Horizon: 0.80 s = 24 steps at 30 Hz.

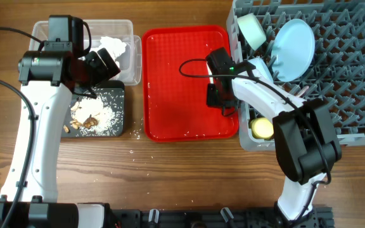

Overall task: Sort waste into correct bins and load items into the dishwasher rack
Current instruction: 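Grasp the white spoon with right gripper and place it in the rack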

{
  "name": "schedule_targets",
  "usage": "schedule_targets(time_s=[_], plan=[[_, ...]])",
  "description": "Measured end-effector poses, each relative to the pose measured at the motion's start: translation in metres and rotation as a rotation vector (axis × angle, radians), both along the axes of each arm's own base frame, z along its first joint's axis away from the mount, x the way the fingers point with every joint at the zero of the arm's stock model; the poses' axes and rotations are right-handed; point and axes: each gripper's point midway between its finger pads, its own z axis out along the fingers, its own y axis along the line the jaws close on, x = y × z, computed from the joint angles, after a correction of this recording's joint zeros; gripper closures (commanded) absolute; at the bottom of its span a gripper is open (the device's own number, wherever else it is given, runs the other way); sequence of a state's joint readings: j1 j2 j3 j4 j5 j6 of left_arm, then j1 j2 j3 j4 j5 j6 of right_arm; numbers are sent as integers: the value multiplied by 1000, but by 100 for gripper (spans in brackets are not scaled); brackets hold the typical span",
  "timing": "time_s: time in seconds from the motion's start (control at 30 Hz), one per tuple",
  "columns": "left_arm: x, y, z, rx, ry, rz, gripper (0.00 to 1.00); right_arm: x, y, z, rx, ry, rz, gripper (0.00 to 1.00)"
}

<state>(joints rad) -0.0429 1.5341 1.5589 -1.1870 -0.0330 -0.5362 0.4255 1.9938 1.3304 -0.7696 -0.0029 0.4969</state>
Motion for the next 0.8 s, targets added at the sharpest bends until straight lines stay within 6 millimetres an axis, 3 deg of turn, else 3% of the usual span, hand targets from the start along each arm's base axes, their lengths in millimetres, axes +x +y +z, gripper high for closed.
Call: schedule_targets(time_s=[0.23, 0.33, 0.37, 0.4, 0.47, 0.53, 0.57, 0.63, 0.67, 0.7, 0.73, 0.8], plan=[[0, 0, 0, 0, 0, 0, 0, 1, 1, 1, -1, -8, 27, 96], [0, 0, 0, 0, 0, 0, 0, -9, -4, 24, -2, -22, 69, 96], [0, 0, 0, 0, -1, 0, 0, -8, -4, 68, 32, -114, 90, 96], [0, 0, 0, 0, 0, 0, 0, -11, -6, 99, 52, -181, 97, 96], [0, 0, 0, 0, -1, 0, 0, -27, -20, 174, 92, -346, 79, 96], [0, 0, 0, 0, 0, 0, 0, -42, -48, 206, 79, -410, 13, 96], [0, 0, 0, 0, 0, 0, 0, -51, -79, 219, 48, -429, -71, 96], [0, 0, 0, 0, 0, 0, 0, -61, -121, 222, -1, -407, -217, 96], [0, 0, 0, 0, 0, 0, 0, -70, -148, 214, -33, -351, -326, 95], [0, 0, 0, 0, 0, 0, 0, -72, -166, 209, -48, -329, -410, 74], [0, 0, 0, 0, 0, 0, 0, -75, -182, 198, -52, -298, -494, 64], [0, 0, 0, 0, 0, 0, 0, -73, -187, 171, -46, -222, -536, 59]])
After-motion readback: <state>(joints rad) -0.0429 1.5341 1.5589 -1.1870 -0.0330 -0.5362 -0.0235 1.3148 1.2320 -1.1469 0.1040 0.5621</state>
